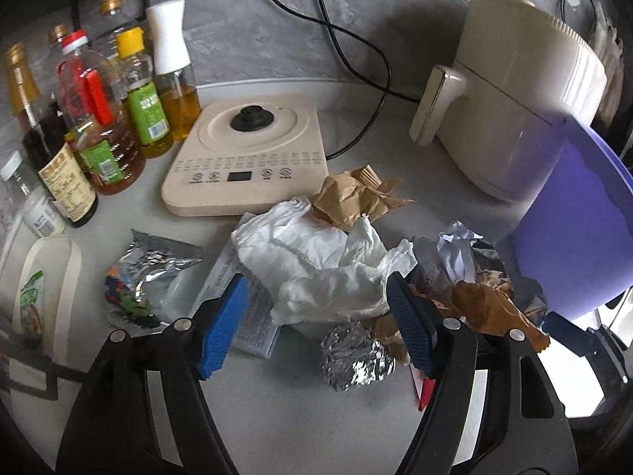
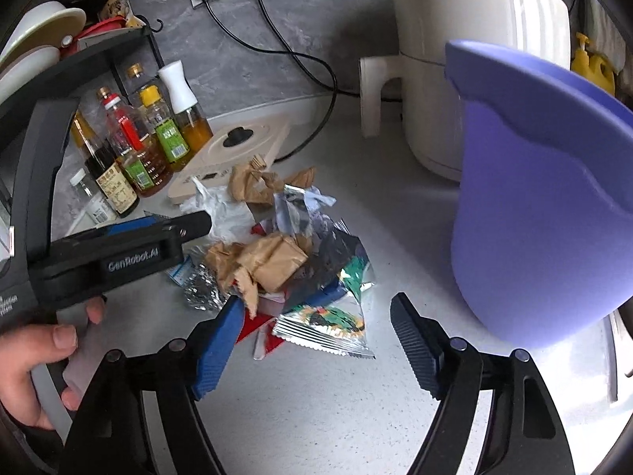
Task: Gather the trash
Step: 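Grasp the white tissue with the left tool while the right tool grasps the snack bag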
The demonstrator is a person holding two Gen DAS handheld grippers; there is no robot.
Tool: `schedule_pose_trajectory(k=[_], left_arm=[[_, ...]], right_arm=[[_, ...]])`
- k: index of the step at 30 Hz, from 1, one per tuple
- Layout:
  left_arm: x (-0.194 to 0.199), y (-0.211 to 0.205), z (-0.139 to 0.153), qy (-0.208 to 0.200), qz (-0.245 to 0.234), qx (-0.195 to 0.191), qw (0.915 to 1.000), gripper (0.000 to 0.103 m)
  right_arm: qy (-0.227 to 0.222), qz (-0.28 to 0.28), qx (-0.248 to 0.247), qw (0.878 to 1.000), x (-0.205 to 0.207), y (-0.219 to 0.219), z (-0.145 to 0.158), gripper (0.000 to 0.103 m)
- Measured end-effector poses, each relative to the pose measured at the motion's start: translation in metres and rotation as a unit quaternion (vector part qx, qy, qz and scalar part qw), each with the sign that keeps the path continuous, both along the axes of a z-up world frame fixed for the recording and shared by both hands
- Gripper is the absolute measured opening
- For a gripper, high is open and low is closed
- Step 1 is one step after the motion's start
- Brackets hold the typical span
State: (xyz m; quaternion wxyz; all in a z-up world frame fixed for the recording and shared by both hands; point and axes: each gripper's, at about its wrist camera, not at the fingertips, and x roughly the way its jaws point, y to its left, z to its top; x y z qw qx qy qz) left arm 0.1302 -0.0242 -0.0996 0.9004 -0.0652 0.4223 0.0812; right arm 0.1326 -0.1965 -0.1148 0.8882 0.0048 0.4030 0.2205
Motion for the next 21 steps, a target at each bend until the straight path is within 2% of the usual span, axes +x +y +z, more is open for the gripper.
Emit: schedule_pose_trajectory(k=[9,11,12,13,15,18,21], left_arm=[[0.01,0.002,-0.009,0.002,-0.009,-0.006,0.9999,0.071],[0.011,0.002,-0.01,0.002,-0.012,-0.008,0.9999,0.056],[0.012,0.003,-0.011,0.006,-0.012,-0.011,0.9998,0.042],[0.012,0.004,-0.012,0.009,-0.012,-0.018,0.9997,0.031],[0.011,0.007,-0.009,0.01,-0.014,-0.039,0.9991,0.019],[0.005,0.006,-0.001,-0.005,-0.019,-0.036,0.9992,0.013],[-0.001,0.008,0.007,-0.019,-0.017,-0.038,0.9989,0.012]], right_arm=[[0.0,0.0,-0.007,1.0,0.003,0.001,-0.009,0.075],[-0.002,0.003,-0.007,1.0,0.004,0.003,-0.01,0.075],[-0.003,0.004,-0.008,1.0,0.003,0.003,-0.01,0.071],[-0.005,0.007,-0.008,1.0,0.003,0.004,-0.011,0.063],[-0.002,0.009,-0.007,1.0,0.004,0.002,-0.011,0.049],[-0.007,0.009,0.003,1.0,0.003,-0.002,-0.009,0.042],[-0.022,0.005,-0.009,1.0,-0.001,-0.003,-0.004,0.03]])
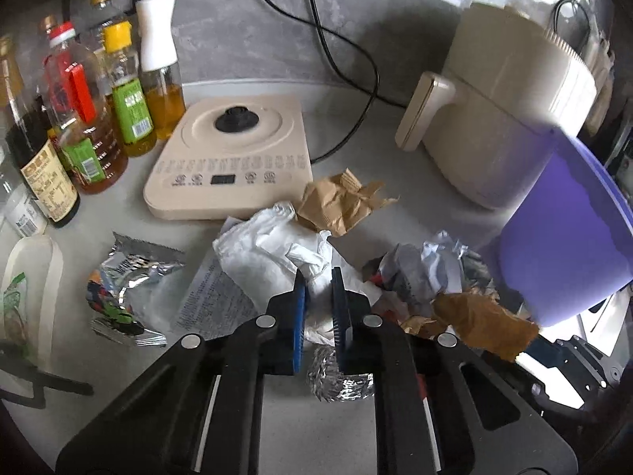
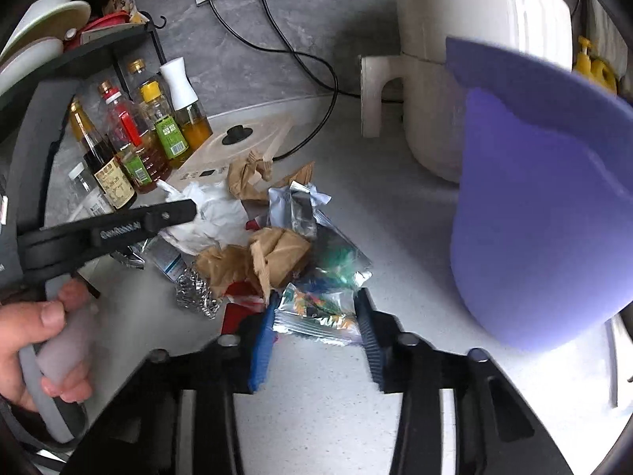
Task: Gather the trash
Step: 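Grasp the white tissue with the left tool while the right tool grasps the snack bag, then carry both items over the purple bucket and open both tools to drop them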
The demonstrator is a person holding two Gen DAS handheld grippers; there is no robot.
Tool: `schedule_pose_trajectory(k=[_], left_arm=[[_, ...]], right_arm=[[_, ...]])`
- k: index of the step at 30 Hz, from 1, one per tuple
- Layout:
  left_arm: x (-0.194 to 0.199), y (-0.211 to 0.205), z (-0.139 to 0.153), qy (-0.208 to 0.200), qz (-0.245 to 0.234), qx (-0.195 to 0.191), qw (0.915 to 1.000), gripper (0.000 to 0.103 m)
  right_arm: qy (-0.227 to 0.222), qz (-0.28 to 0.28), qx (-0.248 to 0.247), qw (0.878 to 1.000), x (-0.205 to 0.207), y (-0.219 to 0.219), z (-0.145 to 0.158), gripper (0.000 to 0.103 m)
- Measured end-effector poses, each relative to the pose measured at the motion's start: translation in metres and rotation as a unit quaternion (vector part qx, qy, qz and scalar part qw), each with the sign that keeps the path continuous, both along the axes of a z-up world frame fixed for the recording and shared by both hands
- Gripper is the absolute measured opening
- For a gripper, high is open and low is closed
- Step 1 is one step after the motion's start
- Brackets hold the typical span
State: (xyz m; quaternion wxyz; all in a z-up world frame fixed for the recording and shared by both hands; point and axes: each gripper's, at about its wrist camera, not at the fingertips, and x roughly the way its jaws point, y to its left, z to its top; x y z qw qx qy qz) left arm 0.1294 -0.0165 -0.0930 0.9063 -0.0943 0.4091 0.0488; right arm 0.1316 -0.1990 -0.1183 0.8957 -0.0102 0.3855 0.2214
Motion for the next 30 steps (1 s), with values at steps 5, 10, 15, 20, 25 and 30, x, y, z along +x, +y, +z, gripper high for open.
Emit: schedule_pose_trajectory(k=[5,10,15,20,25,30], left_arm=[[-0.013,0.003,0.017,-0.032,0.003,-0.008,0.9995,0.012],[-0.026,0.003,0.03,-0.056,0.0,-0.014,0.9984,0.012],[-0.041,0.003,0.046,-0.084,0.004,-0.014,0.9963,0.012],[-0.053,-0.002,0.063,-0.108,-0.001,-0.017,0.994,0.012],[-0.059,-0.017,0.079,-0.126,-0.01,-0.003,0.9919,0.012],[-0.064,-0.029,0.092,-0.144,0.005,0.011,0.9895,0.012]], right_arm=[[-0.014,-0.014,0.0,1.0,-0.006,-0.007,0.012,0.017],[-0.041,-0.026,-0.003,0.999,-0.022,-0.013,0.031,0.014],[-0.072,-0.037,-0.011,0.997,-0.043,-0.017,0.053,0.014],[-0.101,-0.044,-0.011,0.994,-0.065,-0.025,0.076,0.014],[-0.136,-0.048,-0.002,0.989,-0.079,-0.038,0.097,0.014],[-0.157,-0.043,0.017,0.987,-0.069,-0.055,0.112,0.014]])
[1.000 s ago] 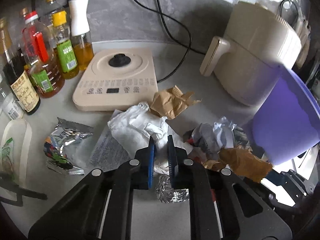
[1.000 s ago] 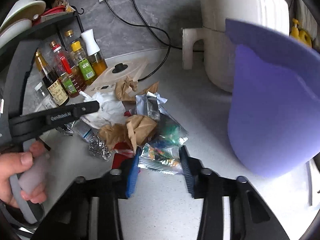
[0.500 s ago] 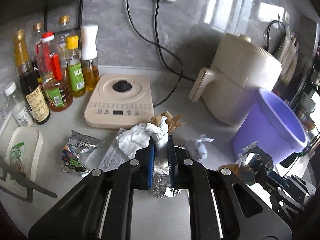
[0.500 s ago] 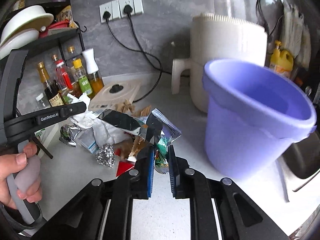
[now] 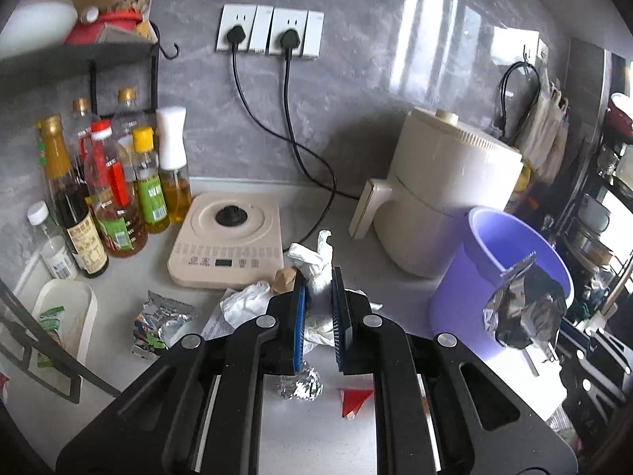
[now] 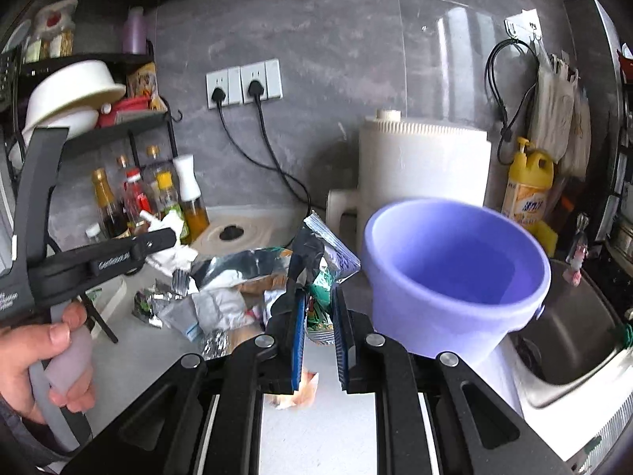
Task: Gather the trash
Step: 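Carry both items over the purple bucket and open both tools to drop them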
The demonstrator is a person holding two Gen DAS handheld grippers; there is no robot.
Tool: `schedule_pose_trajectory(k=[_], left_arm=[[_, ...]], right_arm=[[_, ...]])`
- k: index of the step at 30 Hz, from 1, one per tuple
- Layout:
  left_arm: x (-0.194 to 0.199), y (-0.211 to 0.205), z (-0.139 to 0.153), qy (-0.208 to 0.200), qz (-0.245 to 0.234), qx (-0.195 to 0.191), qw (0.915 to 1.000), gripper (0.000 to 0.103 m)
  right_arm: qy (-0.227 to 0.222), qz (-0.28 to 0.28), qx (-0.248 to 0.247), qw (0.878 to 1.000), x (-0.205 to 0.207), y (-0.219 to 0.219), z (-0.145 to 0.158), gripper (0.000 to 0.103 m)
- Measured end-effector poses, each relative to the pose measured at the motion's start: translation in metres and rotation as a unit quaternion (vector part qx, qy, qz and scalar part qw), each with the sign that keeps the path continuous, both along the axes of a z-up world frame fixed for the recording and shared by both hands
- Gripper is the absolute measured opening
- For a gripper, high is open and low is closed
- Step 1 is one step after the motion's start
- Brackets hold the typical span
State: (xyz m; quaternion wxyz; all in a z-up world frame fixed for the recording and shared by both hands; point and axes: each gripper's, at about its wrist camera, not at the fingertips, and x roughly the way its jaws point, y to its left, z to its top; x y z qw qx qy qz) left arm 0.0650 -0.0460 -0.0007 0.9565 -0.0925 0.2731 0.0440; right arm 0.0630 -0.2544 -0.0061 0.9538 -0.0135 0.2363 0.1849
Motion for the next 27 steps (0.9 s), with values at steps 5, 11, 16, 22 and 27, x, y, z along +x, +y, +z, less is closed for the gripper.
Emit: schedule_pose_trajectory(k=[5,11,16,22,27], left_arm=[[0.004,-0.019,0.008,-0.01,0.027,0.001,0.9996,0.012],[0.013,-0.052,0.011,-0.015,0.049,0.003,0.9987,0.012],[0.016,-0.075,0.013,-0.021,0.064,0.004,0.9977,0.012],[0.014,-0.092,0.024,-0.037,0.073,0.008,0.9966,0.013],[0.018,-0.105,0.037,-0.05,0.067,0.013,0.9964,0.012]], right_arm=[[-0.007,0.026,0.012,1.0,0.012,-0.023,0.011,0.014],[-0.01,0.059,0.024,0.998,0.024,-0.053,0.018,0.014],[-0.014,0.091,0.034,0.995,0.03,-0.072,0.024,0.014],[-0.035,0.102,0.051,0.993,0.035,-0.089,0.035,0.014],[-0.049,0.086,0.064,0.993,0.042,-0.105,0.041,0.014]])
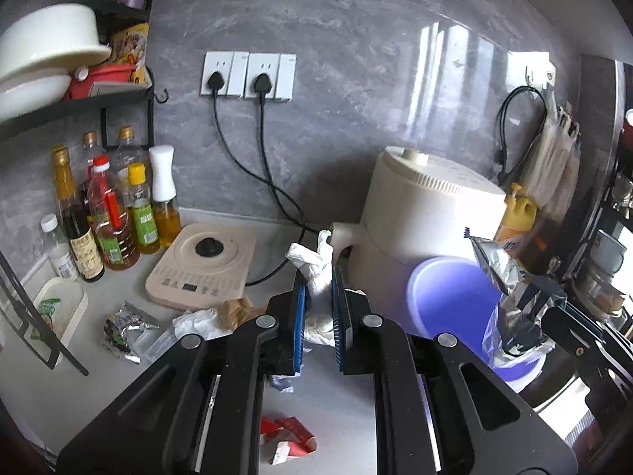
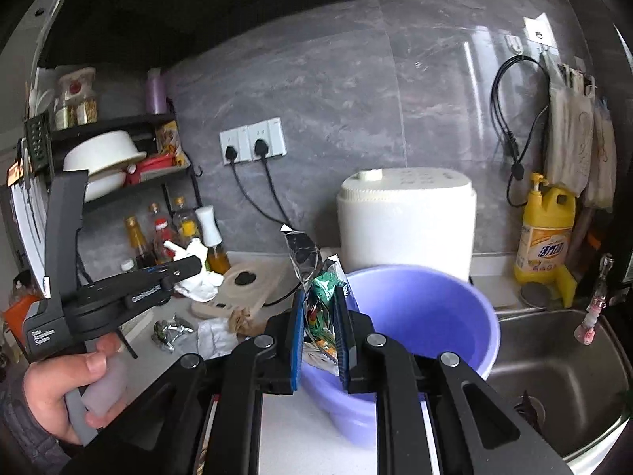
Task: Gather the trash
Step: 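Carry both items over the purple bucket and open both tools to drop them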
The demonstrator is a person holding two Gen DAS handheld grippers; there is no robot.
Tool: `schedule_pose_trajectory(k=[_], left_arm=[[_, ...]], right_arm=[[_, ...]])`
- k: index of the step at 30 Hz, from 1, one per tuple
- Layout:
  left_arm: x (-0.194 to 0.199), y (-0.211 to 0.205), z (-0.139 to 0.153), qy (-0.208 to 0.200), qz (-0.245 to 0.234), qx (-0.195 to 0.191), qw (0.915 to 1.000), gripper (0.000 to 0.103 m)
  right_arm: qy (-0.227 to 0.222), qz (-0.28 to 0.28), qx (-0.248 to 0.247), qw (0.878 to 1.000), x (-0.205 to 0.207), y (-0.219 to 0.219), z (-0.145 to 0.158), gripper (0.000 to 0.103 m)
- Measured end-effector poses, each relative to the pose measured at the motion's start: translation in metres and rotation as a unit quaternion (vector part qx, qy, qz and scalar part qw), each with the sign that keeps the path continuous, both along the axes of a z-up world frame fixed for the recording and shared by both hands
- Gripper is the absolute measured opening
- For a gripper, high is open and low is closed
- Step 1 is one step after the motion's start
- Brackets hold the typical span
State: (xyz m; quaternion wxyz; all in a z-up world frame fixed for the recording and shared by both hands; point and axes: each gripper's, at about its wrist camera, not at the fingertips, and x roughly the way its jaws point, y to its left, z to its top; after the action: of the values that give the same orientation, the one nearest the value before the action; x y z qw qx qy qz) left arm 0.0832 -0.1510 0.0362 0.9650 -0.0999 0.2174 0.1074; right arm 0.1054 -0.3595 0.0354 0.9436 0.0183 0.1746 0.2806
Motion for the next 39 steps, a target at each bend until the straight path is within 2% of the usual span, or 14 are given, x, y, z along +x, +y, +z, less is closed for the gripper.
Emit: schedule_pose_trajectory(k=[3,4,6,12,18,26,27,28,31,34,39], left_arm=[[0.003,-0.008,0.007,-0.006,-0.011,0.007,0.9999,0.013],[0.004,-0.011,0.01,-0.008,-0.017,0.009,0.9998,0.013],[0.008,-0.016,0.014,-0.01,-0.027,0.012,0.9995,0.013],[0.022,-0.037,0.017,-0.007,-0.062,0.022,0.9978,0.013],[0.036,-0.06,0.011,0.006,-0.102,0.026,0.9944,0.013],[0.054,-0.09,0.002,0.023,-0.157,0.026,0.9869,0.013],[0.056,-0.093,0.001,0.026,-0.164,0.025,0.9858,0.018],[0.058,-0.095,0.0,0.029,-0.17,0.023,0.9848,0.03],[0.057,-0.096,-0.002,0.026,-0.175,0.018,0.984,0.056],[0.052,-0.09,-0.002,0.022,-0.169,0.02,0.9851,0.067],[0.033,-0.055,-0.004,0.018,-0.123,0.015,0.9922,0.077]], right_arm=[[0.002,-0.017,0.007,1.0,0.004,-0.008,-0.001,0.02],[0.009,-0.024,0.01,1.0,0.007,-0.01,-0.003,0.037],[0.014,-0.033,0.015,0.999,0.008,-0.014,-0.006,0.056],[0.026,-0.071,0.02,0.997,0.009,-0.032,-0.013,0.065],[0.044,-0.107,0.026,0.993,0.004,-0.052,-0.024,0.069],[0.065,-0.137,0.021,0.988,-0.005,-0.063,-0.036,0.07],[0.066,-0.14,0.019,0.988,-0.007,-0.064,-0.037,0.07],[0.068,-0.144,0.018,0.987,-0.008,-0.065,-0.039,0.07],[0.069,-0.151,0.012,0.986,-0.011,-0.065,-0.04,0.07],[0.069,-0.151,0.007,0.986,-0.012,-0.061,-0.04,0.069],[0.061,-0.128,-0.012,0.99,-0.016,-0.044,-0.038,0.066]])
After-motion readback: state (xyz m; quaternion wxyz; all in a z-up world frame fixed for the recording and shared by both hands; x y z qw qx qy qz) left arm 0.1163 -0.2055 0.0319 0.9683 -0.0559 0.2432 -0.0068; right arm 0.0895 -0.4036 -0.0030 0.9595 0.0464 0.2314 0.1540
